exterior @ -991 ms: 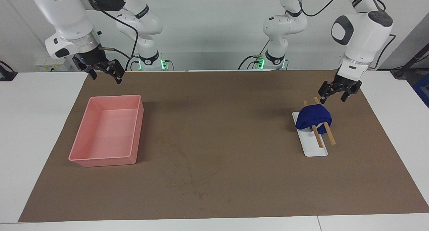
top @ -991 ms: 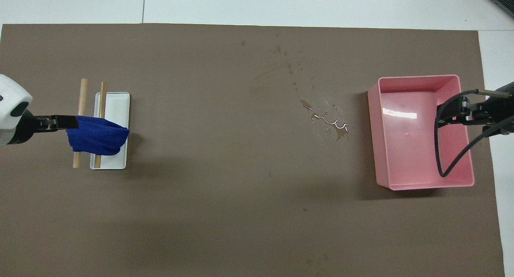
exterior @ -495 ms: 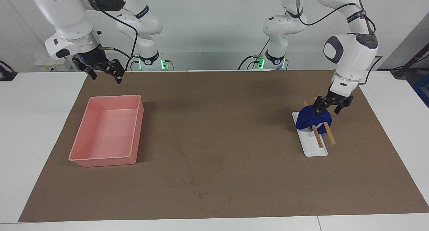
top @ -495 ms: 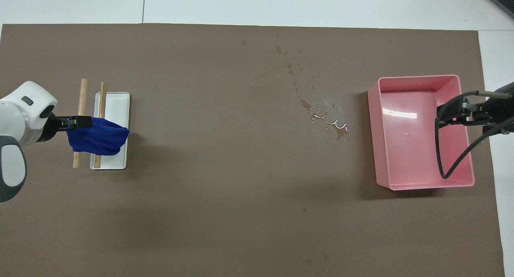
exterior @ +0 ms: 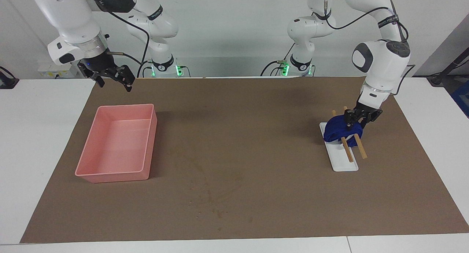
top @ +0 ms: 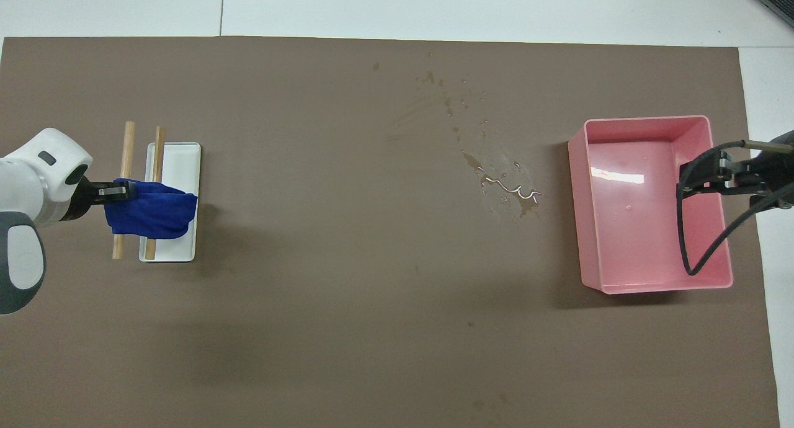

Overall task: Wipe water with towel using both arms
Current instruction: 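Lift the blue cloth with the left gripper while the right gripper approaches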

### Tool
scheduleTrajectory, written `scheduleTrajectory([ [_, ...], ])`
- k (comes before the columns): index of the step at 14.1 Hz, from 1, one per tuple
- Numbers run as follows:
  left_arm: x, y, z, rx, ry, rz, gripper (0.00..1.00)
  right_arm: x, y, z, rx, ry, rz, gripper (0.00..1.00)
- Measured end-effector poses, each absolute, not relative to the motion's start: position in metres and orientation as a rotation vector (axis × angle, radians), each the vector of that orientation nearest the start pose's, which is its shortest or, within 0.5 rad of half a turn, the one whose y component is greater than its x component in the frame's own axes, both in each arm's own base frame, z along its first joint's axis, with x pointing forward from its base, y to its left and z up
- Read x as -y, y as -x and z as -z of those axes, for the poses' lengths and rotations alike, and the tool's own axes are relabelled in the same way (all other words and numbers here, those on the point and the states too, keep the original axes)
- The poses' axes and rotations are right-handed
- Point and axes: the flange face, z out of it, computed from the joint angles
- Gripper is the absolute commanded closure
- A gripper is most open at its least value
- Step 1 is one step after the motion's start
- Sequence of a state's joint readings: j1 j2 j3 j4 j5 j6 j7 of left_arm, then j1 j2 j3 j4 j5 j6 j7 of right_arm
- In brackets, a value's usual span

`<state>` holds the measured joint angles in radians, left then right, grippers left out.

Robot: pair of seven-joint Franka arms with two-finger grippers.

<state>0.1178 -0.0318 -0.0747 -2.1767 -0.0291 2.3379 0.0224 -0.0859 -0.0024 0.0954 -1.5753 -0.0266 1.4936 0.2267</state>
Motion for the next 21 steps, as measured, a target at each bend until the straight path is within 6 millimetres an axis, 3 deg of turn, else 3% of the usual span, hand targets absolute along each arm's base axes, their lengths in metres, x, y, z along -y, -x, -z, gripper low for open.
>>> scheduleTrajectory([
  [3,-0.023,-0.546,-0.427,0.061,3.139,0.314,0.73,-0.002,-0.545,-0.617,-0.347,3.156,-0.122,0.00],
  [5,-0.023,-0.547,-0.436,0.061,3.137,0.324,1.00,-0.002,-0.545,-0.617,-0.347,3.156,-0.121,0.00],
  [9,-0.024,-0.548,-0.449,0.064,3.142,0.291,1.00,-0.002,-0.544,-0.618,-0.347,3.157,-0.119,0.00],
  [11,-0.022,-0.548,-0.467,0.123,3.156,0.226,1.00,-0.002,-0.544,-0.618,-0.347,3.157,-0.118,0.00],
  [14,-0.004,-0.550,-0.514,0.444,3.223,0.167,1.00,-0.003,-0.544,-0.618,-0.345,3.157,-0.117,0.00],
  [16,0.026,-0.549,-0.536,0.700,3.214,0.131,1.00,-0.008,-0.543,-0.620,-0.331,3.157,-0.114,0.00],
  [21,0.104,-0.540,-0.553,1.615,3.001,-0.124,1.00,-0.062,-0.544,-0.630,-0.328,3.079,-0.027,0.00],
])
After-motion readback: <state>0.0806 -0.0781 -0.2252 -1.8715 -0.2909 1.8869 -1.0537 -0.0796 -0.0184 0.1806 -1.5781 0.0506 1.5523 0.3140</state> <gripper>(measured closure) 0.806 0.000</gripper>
